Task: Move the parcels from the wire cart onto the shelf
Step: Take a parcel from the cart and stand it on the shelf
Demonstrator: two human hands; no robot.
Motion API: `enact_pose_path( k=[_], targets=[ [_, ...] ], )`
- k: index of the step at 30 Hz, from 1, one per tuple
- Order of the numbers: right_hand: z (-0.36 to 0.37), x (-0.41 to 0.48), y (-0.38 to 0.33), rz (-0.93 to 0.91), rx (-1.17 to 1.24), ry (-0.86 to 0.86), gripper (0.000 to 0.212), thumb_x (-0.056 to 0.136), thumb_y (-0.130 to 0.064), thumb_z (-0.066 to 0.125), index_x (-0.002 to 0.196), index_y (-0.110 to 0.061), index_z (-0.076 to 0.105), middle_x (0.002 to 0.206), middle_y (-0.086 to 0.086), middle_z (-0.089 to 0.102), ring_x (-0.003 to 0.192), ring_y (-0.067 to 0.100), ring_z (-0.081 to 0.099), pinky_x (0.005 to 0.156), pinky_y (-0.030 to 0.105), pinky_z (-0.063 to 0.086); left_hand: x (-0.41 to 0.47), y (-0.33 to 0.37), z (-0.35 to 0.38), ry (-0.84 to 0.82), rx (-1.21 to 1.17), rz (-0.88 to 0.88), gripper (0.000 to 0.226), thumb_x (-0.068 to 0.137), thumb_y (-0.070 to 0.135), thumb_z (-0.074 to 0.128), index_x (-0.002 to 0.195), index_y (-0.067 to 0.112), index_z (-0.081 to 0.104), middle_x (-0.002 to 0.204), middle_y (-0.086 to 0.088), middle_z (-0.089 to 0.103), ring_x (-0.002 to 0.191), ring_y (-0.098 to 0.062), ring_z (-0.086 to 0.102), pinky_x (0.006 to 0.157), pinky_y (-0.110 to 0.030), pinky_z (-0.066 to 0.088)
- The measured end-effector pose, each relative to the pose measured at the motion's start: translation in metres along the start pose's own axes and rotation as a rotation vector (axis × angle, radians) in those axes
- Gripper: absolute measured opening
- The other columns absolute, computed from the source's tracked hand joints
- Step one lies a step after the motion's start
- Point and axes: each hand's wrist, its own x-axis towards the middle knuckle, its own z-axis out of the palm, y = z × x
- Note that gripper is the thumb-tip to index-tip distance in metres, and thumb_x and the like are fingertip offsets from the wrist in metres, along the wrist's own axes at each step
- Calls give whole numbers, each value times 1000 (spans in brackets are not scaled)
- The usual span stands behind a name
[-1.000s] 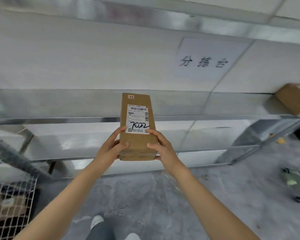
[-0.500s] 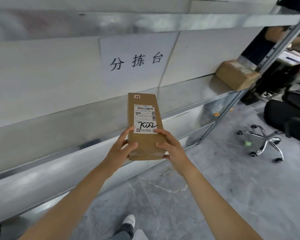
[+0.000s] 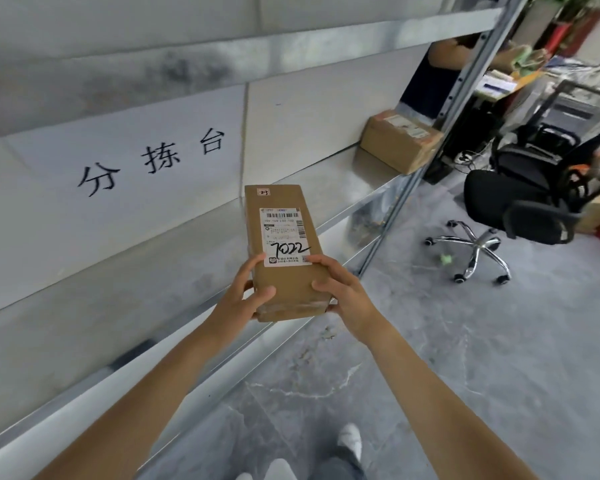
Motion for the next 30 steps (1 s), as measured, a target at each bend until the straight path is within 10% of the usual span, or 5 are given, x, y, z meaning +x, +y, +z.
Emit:
enact_pose_path(
  k=[17,25,30],
  targets=[
    [-257,63,-69,-15,-113,-140,41,85,-18,65,124,-29,61,126,-6,60,99,10,64,72,28,54,153,32,207,127,-129,-4,59,72,51,68,123,61,39,116,18,60,99,-13,65,83,-35,55],
    [-324,88,-72,-100,-93,-43,34,91,-19,63,125,-26,61,121,-5,64,96,11,67,85,55,52,212,46,264,231,-148,-37,44,94,19,51,120,54,43,98,22,63,92,-13,64,68,-25,52],
    [-347,123,-78,-128,-119,-51,38,86,-37,68,123,-32,62,127,4,62,110,18,64,90,48,54,249,56,274,265,-130,-45,42,95,23,49,126,49,37,102,23,56,93,-11,60,63,-21,51]
  ],
)
